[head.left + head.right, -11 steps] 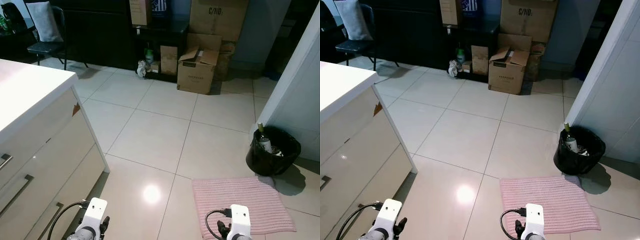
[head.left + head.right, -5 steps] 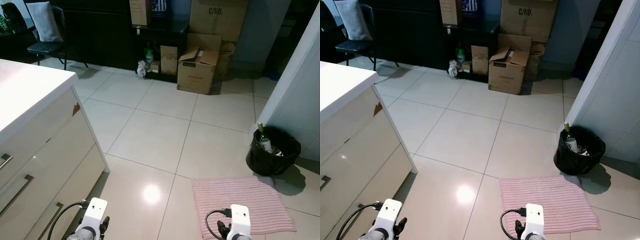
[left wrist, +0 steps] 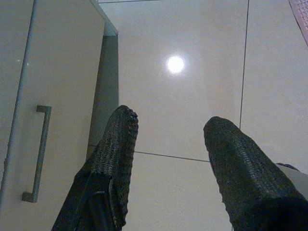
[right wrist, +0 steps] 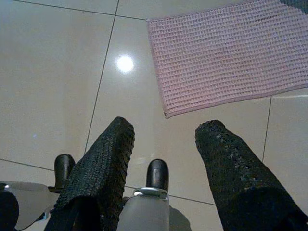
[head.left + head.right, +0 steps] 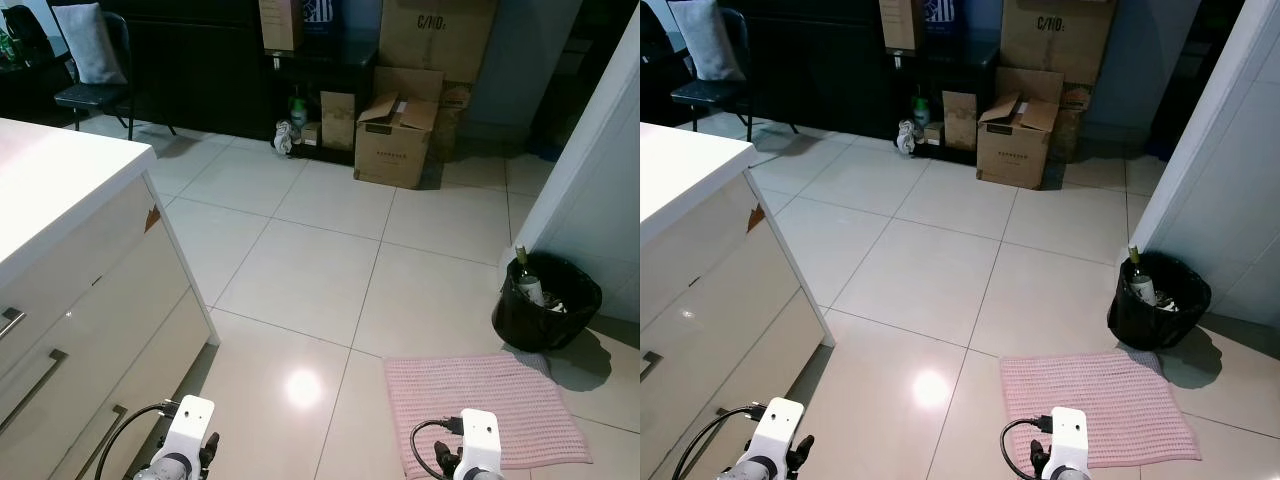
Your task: Kitchen organization
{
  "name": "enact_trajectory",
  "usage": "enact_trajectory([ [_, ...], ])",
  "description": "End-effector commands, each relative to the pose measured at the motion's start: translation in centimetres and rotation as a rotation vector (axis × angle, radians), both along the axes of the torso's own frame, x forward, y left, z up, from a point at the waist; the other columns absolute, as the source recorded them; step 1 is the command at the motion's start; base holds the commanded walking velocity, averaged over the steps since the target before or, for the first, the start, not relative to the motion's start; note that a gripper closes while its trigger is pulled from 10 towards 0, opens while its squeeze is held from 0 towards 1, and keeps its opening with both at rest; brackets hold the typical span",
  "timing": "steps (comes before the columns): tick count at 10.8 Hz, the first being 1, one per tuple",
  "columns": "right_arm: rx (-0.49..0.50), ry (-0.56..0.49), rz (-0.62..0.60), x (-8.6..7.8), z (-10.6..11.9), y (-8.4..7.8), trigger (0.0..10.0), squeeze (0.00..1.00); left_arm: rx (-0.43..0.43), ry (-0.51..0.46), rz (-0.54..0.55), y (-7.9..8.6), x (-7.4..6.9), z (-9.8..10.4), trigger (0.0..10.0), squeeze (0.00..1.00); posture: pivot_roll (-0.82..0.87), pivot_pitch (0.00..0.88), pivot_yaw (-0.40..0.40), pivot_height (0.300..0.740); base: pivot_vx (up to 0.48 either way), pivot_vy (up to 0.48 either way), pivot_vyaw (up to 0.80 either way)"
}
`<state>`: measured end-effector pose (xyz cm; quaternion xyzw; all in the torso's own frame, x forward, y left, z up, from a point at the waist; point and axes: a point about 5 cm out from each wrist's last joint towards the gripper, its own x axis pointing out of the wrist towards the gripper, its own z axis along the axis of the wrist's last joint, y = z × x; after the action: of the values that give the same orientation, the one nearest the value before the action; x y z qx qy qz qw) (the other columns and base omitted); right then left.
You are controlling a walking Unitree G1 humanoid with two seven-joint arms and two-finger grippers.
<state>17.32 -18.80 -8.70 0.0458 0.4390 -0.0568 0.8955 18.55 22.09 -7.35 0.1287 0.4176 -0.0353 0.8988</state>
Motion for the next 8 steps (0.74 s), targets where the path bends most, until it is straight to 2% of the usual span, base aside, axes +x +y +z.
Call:
enact_trajectory([
  [1,0.081,-0.114,0.030,3.33,1.64,1.05,10.0,0.00,-0.285,-0.036,0.145,-4.58,1.82,0.15,10.0,0.00,0.15,0.000,-0.021,0.740,0.000,0.000,0.00],
  [8,0.079,-0.101,0.030,3.21,1.52,1.17,10.0,0.00,-0.284,-0.044,0.143,-4.56,2.02,0.28,10.0,0.00,0.15,0.000,-0.020,0.740,0.000,0.000,0.00],
])
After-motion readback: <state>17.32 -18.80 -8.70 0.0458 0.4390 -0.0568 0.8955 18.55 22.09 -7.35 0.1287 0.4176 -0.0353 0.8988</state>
